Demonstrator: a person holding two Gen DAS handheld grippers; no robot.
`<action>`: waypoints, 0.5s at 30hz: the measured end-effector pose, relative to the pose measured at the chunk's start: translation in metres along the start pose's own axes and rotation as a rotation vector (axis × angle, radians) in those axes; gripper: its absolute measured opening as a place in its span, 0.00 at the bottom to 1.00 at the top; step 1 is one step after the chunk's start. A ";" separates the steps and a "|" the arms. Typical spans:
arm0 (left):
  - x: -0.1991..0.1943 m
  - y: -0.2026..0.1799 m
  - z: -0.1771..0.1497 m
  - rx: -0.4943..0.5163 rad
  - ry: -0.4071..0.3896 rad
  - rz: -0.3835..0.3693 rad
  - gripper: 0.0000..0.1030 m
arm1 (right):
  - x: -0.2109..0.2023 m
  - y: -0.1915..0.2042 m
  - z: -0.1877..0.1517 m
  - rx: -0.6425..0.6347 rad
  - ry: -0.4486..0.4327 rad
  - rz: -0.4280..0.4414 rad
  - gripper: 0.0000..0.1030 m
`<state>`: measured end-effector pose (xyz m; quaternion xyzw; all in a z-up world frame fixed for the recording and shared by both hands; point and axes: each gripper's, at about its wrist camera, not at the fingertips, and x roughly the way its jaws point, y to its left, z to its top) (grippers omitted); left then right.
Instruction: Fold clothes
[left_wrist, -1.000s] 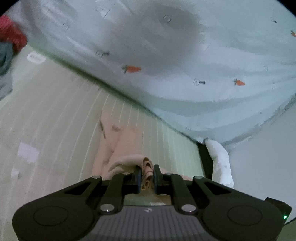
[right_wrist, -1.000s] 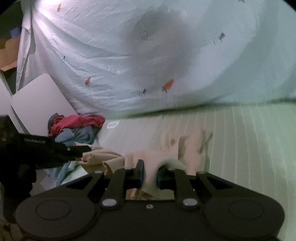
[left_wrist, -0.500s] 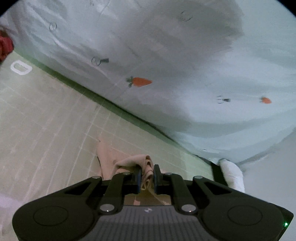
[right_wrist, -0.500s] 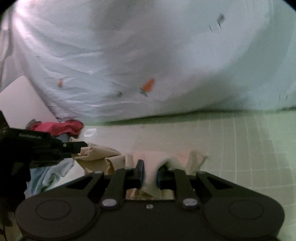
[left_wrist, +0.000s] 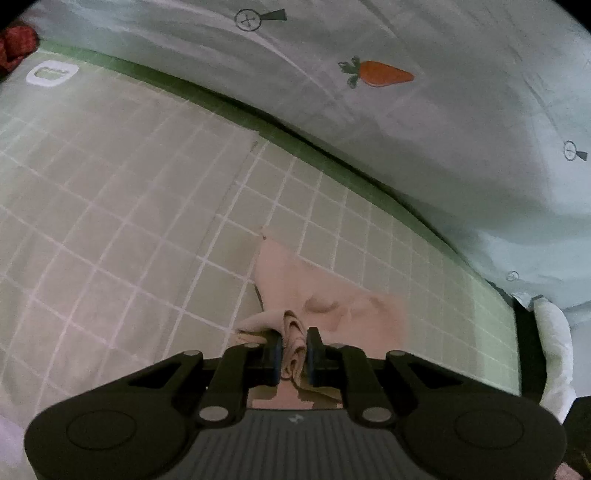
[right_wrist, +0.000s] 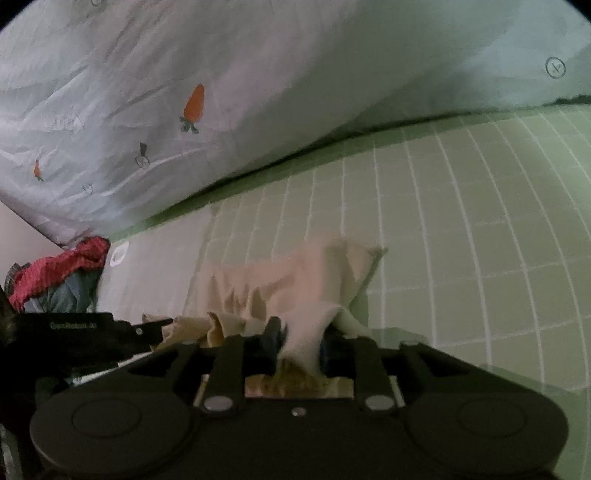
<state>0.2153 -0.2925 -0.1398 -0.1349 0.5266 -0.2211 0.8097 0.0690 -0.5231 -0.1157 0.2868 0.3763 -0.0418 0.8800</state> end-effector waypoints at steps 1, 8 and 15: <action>-0.004 -0.001 0.001 0.009 -0.004 0.002 0.19 | -0.003 0.002 0.003 -0.011 -0.019 -0.002 0.47; -0.057 -0.006 0.010 0.126 -0.168 -0.005 0.67 | -0.045 0.015 0.011 -0.098 -0.244 -0.051 0.96; -0.019 0.008 -0.014 0.118 -0.025 0.037 0.72 | -0.021 0.008 -0.010 -0.070 -0.099 -0.078 0.97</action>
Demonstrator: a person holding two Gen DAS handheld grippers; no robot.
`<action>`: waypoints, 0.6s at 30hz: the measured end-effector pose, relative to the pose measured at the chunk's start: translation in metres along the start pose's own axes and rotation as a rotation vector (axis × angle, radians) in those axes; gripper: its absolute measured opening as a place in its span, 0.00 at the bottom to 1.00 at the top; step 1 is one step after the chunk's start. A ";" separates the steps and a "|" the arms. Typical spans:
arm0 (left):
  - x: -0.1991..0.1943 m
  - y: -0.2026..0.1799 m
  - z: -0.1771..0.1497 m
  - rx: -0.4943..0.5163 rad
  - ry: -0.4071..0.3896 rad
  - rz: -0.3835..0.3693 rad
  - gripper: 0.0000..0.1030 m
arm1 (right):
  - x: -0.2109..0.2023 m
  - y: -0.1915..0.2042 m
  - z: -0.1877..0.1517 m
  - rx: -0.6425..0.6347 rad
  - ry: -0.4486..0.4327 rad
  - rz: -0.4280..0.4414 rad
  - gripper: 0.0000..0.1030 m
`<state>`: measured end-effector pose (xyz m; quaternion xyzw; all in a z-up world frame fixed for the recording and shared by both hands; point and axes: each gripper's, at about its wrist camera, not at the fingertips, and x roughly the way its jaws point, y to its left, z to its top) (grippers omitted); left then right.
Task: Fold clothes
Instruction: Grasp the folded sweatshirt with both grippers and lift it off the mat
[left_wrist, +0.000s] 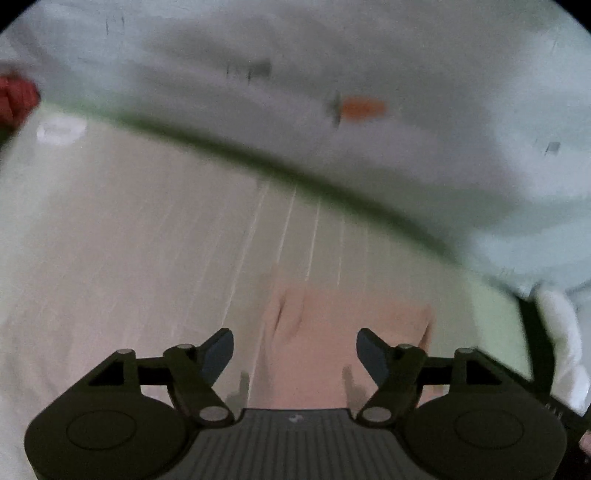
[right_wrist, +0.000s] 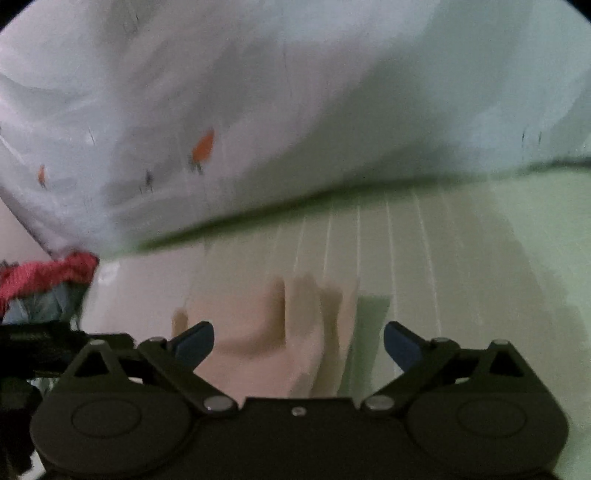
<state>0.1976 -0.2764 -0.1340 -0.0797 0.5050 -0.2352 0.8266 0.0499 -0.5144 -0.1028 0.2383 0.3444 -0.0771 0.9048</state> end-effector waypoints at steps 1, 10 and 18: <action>0.008 0.000 -0.006 0.006 0.031 0.002 0.72 | 0.006 0.000 -0.004 0.003 0.024 0.005 0.97; 0.048 0.005 -0.024 -0.066 0.099 -0.031 0.72 | 0.046 -0.001 -0.029 0.070 0.140 0.012 0.98; 0.051 0.003 -0.028 -0.100 0.123 -0.129 0.27 | 0.051 0.015 -0.035 0.119 0.171 0.128 0.55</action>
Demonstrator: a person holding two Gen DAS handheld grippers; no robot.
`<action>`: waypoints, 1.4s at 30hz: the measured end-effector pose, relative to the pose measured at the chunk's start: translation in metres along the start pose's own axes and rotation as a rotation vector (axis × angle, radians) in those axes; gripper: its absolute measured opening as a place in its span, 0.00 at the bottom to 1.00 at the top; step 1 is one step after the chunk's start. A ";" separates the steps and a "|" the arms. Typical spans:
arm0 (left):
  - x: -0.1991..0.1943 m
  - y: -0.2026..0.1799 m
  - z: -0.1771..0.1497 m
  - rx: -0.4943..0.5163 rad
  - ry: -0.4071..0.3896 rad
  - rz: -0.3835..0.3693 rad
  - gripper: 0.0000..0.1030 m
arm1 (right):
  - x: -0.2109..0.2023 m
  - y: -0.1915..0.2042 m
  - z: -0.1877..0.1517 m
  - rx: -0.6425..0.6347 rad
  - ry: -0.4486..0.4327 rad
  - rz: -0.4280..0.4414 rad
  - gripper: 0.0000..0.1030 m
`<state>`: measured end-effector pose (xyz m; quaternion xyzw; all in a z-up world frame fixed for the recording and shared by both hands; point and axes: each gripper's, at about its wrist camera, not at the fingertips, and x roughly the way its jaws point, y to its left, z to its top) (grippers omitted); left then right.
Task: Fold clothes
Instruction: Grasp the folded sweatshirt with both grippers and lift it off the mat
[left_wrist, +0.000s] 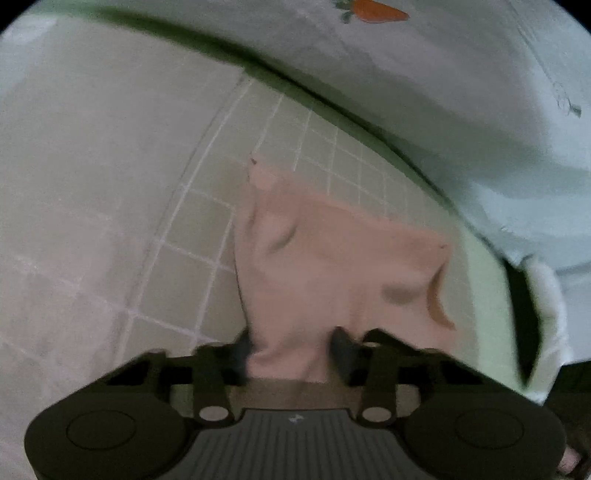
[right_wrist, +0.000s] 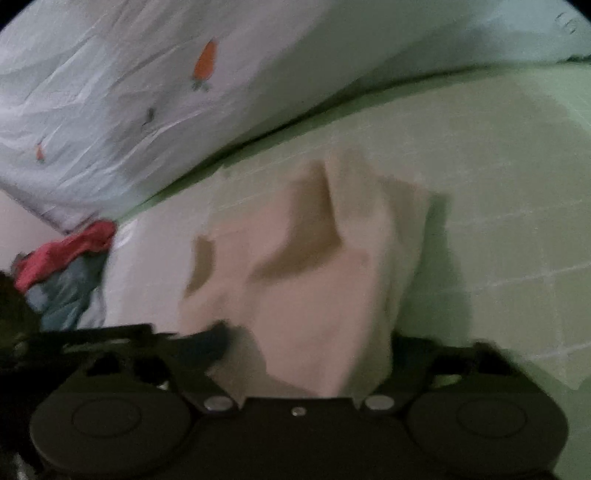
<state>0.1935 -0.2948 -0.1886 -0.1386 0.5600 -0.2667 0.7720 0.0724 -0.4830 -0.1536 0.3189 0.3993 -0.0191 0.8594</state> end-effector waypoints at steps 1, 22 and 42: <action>-0.003 -0.001 -0.001 -0.004 0.000 -0.002 0.23 | -0.003 0.002 -0.001 0.001 0.008 0.012 0.46; -0.089 -0.090 -0.208 0.027 -0.036 -0.043 0.20 | -0.199 -0.043 -0.133 -0.055 -0.068 0.013 0.34; -0.076 -0.167 -0.266 0.238 0.136 -0.138 0.20 | -0.295 -0.098 -0.193 0.122 -0.151 -0.176 0.34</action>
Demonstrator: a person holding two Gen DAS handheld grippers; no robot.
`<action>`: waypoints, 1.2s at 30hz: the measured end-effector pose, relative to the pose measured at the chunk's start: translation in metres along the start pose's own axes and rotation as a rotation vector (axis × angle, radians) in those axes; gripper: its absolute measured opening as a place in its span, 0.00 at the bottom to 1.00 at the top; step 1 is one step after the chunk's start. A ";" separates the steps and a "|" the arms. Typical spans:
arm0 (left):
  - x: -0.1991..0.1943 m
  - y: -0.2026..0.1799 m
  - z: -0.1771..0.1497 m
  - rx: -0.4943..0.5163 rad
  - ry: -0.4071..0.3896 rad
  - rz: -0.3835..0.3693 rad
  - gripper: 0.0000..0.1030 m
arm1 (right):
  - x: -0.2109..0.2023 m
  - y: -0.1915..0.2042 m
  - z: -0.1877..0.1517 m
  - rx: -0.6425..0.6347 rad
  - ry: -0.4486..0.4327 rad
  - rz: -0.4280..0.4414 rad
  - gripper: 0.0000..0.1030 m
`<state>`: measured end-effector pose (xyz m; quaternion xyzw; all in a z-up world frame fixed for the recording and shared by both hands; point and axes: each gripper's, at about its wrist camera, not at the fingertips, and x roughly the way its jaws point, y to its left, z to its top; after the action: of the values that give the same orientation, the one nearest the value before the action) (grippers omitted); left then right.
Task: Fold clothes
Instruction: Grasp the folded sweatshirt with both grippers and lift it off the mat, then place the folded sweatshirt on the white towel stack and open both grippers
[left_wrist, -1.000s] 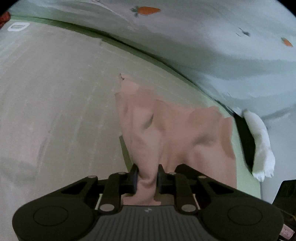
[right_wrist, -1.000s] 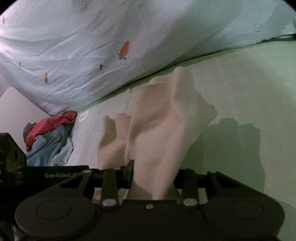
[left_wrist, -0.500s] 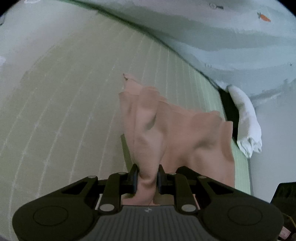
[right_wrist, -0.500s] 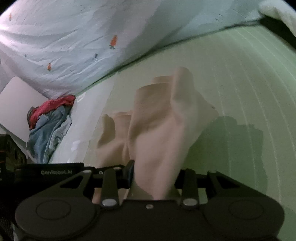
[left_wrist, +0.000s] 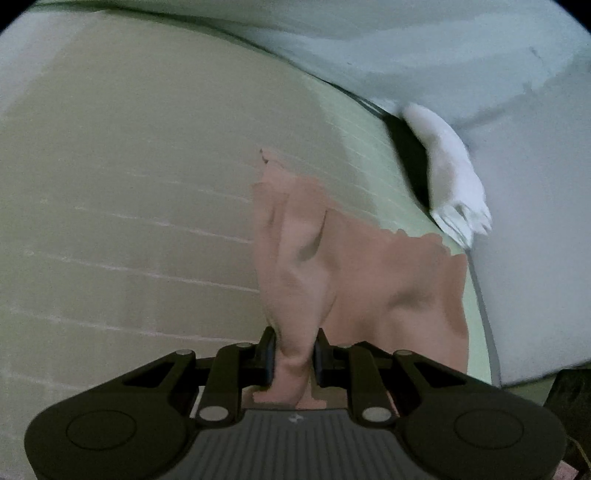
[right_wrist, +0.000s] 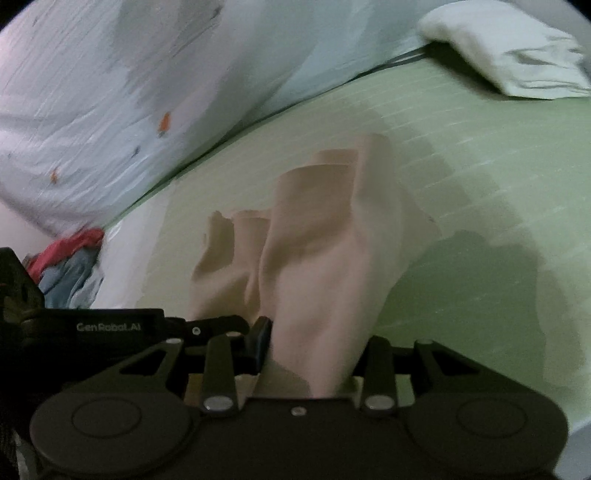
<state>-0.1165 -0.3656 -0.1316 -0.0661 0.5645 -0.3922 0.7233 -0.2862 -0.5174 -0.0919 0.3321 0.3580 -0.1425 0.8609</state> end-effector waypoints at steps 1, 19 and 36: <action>0.005 -0.008 0.000 0.015 0.009 -0.010 0.20 | -0.005 -0.007 -0.001 0.012 -0.009 -0.010 0.34; 0.118 -0.245 0.059 0.127 -0.154 -0.134 0.20 | -0.086 -0.197 0.171 -0.103 -0.261 -0.033 0.34; 0.219 -0.366 0.245 0.275 -0.396 0.099 0.62 | -0.003 -0.261 0.394 -0.133 -0.485 -0.273 0.64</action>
<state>-0.0724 -0.8417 -0.0152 -0.0148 0.3557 -0.4089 0.8403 -0.2094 -0.9756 -0.0063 0.1797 0.1918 -0.3086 0.9142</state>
